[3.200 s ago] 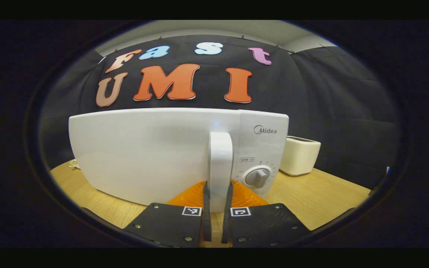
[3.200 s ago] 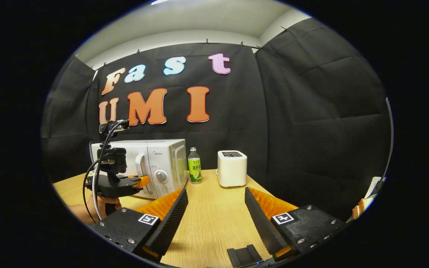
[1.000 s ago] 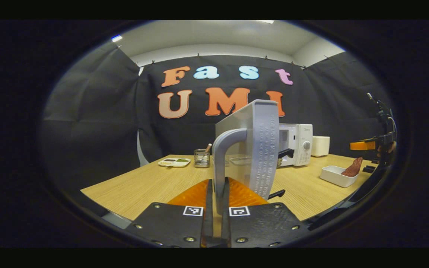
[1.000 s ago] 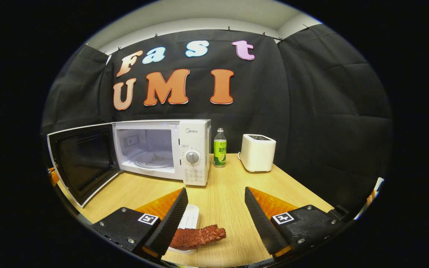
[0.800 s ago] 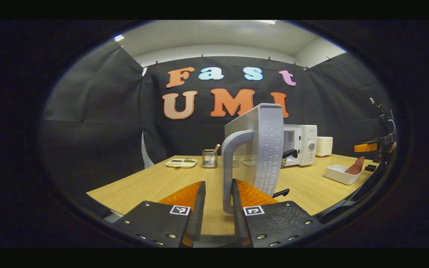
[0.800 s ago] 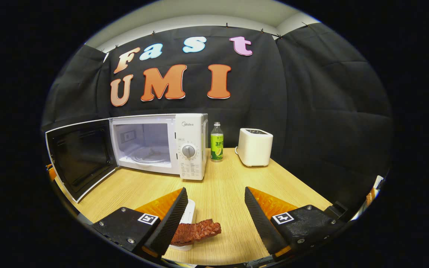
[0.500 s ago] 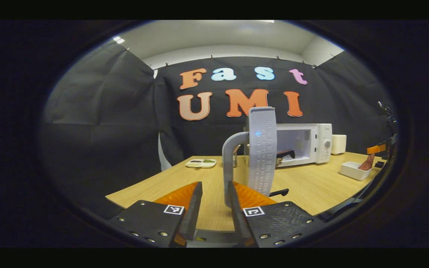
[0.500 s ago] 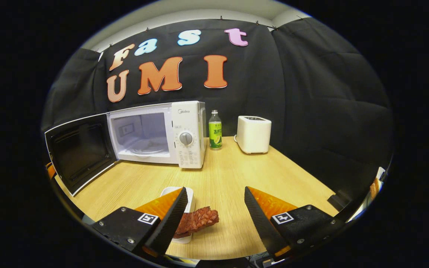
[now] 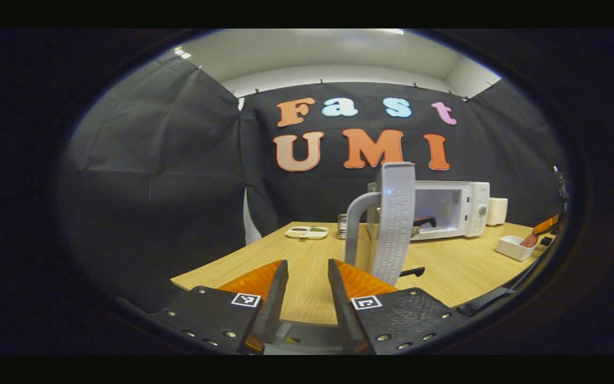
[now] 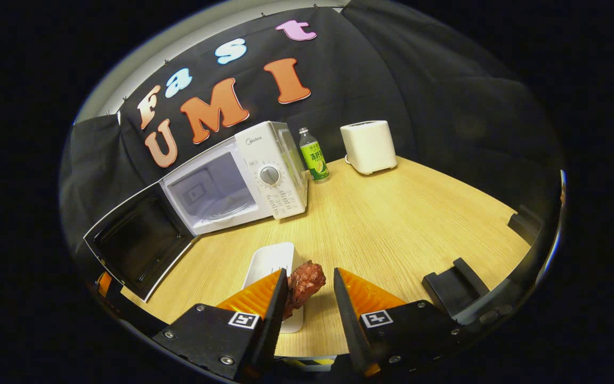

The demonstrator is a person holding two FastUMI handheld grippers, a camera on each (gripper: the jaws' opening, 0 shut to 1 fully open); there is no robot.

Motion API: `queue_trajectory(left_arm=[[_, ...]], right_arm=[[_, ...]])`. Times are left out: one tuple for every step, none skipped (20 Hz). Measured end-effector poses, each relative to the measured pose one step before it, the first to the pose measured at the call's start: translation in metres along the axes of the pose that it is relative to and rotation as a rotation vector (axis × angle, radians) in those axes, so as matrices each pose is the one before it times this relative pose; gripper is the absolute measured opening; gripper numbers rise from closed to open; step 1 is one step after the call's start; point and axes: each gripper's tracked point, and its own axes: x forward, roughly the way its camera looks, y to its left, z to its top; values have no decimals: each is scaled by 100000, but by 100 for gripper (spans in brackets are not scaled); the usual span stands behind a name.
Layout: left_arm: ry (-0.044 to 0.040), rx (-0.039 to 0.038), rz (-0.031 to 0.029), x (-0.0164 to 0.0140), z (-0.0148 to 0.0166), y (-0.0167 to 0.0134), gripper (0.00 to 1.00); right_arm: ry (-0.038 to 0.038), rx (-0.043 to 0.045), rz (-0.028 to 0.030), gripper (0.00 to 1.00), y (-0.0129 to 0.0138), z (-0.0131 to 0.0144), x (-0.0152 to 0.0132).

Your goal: Open the microwave oven with the left hand, put the food in, and close the microwave oven.

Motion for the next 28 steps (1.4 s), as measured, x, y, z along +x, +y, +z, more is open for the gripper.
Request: queue_trajectory(left_arm=[[-387,-93,1907,-55,123,846,48],[-617,-627,1082,82,321,378,58],[-309,-386,965,71,122,191,63],[36,656,886,288,108,130,68],[-62,1191,1043,274,12,74,70],[-142,543,273,18,37,72,72],[-323,-360,138,111,56,5,72],[21,-180,123,168,54,106,72],[282,58,511,402,-86,98,72],[356,334,307,595,-50,-21,72],[2,382,242,713,82,-46,72],[-577,311,-61,240,302,-255,72],[-412,714,-276,-22,304,-276,72],[-59,1367,4,157,89,-140,72],[306,2153,290,227,-100,-42,72],[-231,2693,487,189,181,-16,72],[22,2906,380,119,62,-91,71],[-85,2308,177,133,60,-78,72],[271,1055,-288,128,-40,-203,72],[572,-506,-682,168,-114,-194,72],[545,-1033,-431,199,-167,-240,72],[357,-655,198,226,-108,162,75],[137,-499,276,122,-123,140,78],[169,-319,300,98,81,117,79],[-205,-97,159,26,36,56,80],[-254,52,-86,26,110,-9,79],[-243,349,-32,2,102,55,79],[-301,203,42,69,27,82,79]], right_arm=[[583,2630,1083,52,206,56,90],[800,2933,1239,49,114,-108,60],[673,2010,266,45,10,-220,-88],[-462,2521,413,41,-24,161,12],[-220,3508,762,35,18,165,-30],[266,4141,2705,32,421,175,-238],[354,4284,2886,25,590,53,-75],[120,1946,1322,21,501,168,65],[303,-946,369,16,241,-15,166],[-417,-2003,831,15,504,137,109],[-1143,-2583,126,13,549,369,-225],[-919,-3096,-849,13,210,418,68],[-849,-2837,-720,13,259,410,-147],[-842,-2458,-212,13,407,624,-44],[-909,-2253,43,13,488,591,-124],[-1690,-1973,249,13,607,902,-47],[-1721,-2042,299,13,651,959,-88],[-1487,-2142,467,13,703,827,141],[-1524,-1705,372,13,618,756,248],[-1305,-1330,452,13,739,738,391],[-1378,-714,827,13,620,807,361],[-1251,-637,904,13,896,635,497],[-1030,-534,835,13,795,470,515],[-1078,-513,918,13,900,520,630],[-969,-443,1087,13,866,560,650],[-1135,-185,1119,13,862,462,605],[-1131,-313,1114,13,887,480,591],[-1341,-251,947,13,877,490,667]])
